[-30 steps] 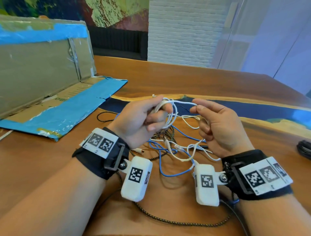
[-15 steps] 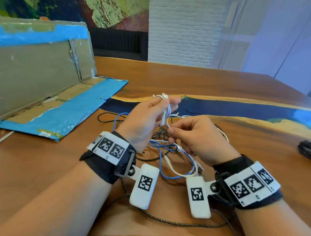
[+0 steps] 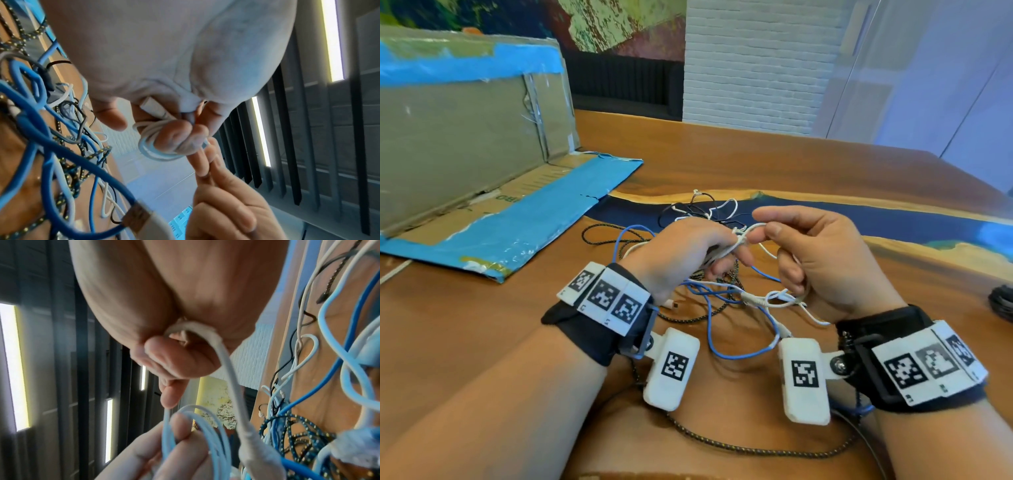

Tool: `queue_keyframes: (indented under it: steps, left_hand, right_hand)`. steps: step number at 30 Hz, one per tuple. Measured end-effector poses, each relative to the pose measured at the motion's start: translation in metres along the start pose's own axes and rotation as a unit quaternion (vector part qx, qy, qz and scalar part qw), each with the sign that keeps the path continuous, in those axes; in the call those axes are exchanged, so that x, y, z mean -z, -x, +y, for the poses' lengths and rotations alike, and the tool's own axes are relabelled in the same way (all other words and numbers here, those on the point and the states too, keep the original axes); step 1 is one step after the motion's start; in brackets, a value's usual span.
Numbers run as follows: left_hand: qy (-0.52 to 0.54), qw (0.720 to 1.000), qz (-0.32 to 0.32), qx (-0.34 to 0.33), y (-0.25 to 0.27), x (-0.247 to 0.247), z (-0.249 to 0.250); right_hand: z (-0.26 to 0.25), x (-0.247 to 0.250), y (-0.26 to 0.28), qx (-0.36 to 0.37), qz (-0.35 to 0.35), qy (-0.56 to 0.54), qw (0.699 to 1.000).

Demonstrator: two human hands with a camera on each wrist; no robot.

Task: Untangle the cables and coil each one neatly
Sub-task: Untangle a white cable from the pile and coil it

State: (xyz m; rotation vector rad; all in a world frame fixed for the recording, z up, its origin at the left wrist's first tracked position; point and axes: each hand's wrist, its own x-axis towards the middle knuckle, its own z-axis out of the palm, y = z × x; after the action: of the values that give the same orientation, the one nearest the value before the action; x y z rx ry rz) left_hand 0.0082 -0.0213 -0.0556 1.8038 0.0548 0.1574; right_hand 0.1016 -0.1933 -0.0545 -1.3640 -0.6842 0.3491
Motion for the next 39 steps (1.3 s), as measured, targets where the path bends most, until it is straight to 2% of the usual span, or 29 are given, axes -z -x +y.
queue_keyframes:
  steps: [6, 8, 11, 12, 14, 16, 18, 23, 25, 27, 32, 37, 39]
  left_hand:
    - [0.093, 0.995, -0.048, -0.004, 0.006, -0.006, 0.001]
    - [0.137, 0.989, -0.052, 0.0, 0.006, -0.007, 0.002]
    - [0.189, 0.981, -0.048, -0.003, 0.006, -0.006, 0.003]
    - [0.203, 0.978, -0.038, 0.001, 0.006, -0.007, 0.004]
    - [0.224, 0.974, -0.019, 0.016, 0.005, -0.007, 0.004]
    - [0.205, 0.978, -0.007, 0.026, 0.004, -0.009, 0.003]
    - [0.178, 0.984, 0.001, 0.031, 0.003, -0.012, 0.001]
    - [0.151, 0.988, 0.03, 0.018, 0.003, -0.014, 0.002]
    - [0.163, 0.986, 0.042, 0.009, 0.003, -0.015, 0.002]
    - [0.169, 0.985, 0.036, 0.001, 0.002, -0.015, 0.002]
    - [0.143, 0.99, -0.009, 0.009, 0.004, -0.011, 0.003]
    - [0.152, 0.988, 0.006, -0.006, 0.004, -0.015, 0.002]
    - [0.193, 0.981, 0.024, -0.001, 0.004, -0.014, 0.003]
  right_hand:
    - [0.001, 0.0, -0.001, 0.046, 0.026, 0.135, 0.989]
    - [-0.002, -0.003, 0.003, 0.05, -0.007, 0.136, 0.989]
    - [-0.006, -0.009, 0.01, 0.044, -0.1, 0.124, 0.986]
    - [-0.006, -0.011, 0.01, 0.047, -0.1, 0.137, 0.984]
    - [-0.004, -0.009, 0.007, 0.062, -0.057, 0.17, 0.982]
    - [-0.001, -0.007, 0.003, 0.09, -0.023, 0.238, 0.967]
    - [0.004, -0.003, 0.0, 0.102, -0.021, 0.278, 0.955]
    - [0.006, -0.003, 0.0, 0.051, -0.077, 0.21, 0.973]
    - [0.01, -0.002, -0.002, 0.057, -0.092, 0.228, 0.968]
    - [0.011, -0.003, -0.002, 0.063, -0.106, 0.256, 0.959]
    - [0.004, -0.004, 0.001, 0.036, -0.148, 0.227, 0.962]
    - [0.007, 0.003, -0.003, 0.021, -0.084, 0.226, 0.97]
    - [0.004, 0.006, -0.003, 0.013, -0.053, 0.131, 0.99]
